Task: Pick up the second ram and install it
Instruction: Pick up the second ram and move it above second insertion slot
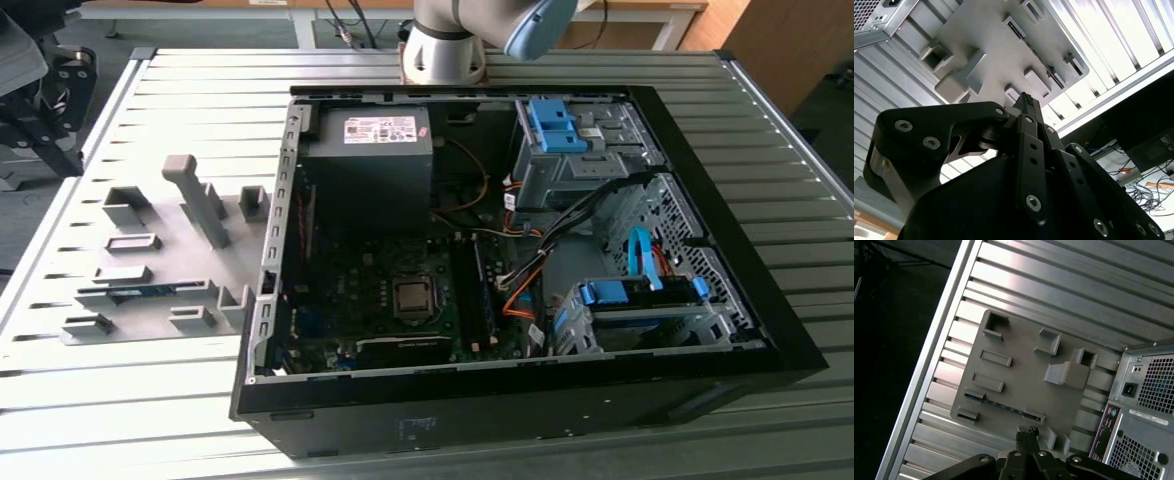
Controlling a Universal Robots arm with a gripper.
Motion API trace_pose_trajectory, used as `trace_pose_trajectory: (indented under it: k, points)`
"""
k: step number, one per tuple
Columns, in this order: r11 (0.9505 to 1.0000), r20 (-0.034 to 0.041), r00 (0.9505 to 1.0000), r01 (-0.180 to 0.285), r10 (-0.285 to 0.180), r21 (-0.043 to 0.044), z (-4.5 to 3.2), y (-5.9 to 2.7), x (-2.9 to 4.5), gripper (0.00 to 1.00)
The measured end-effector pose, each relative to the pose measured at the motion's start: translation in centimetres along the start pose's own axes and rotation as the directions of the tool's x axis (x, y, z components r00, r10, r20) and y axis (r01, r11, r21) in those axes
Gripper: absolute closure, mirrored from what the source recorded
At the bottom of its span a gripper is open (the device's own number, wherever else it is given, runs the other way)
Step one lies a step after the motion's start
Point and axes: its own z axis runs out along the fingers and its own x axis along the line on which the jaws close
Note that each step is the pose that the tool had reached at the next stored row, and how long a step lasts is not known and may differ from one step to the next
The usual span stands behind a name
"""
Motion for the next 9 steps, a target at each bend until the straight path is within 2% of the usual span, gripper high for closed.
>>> trace_pose_trajectory:
  k: [9]
  points:
    - [1.0,-0.0002,1.0,0.005,-0.005,-0.0002,0.0,0.0,0.0,0.89]
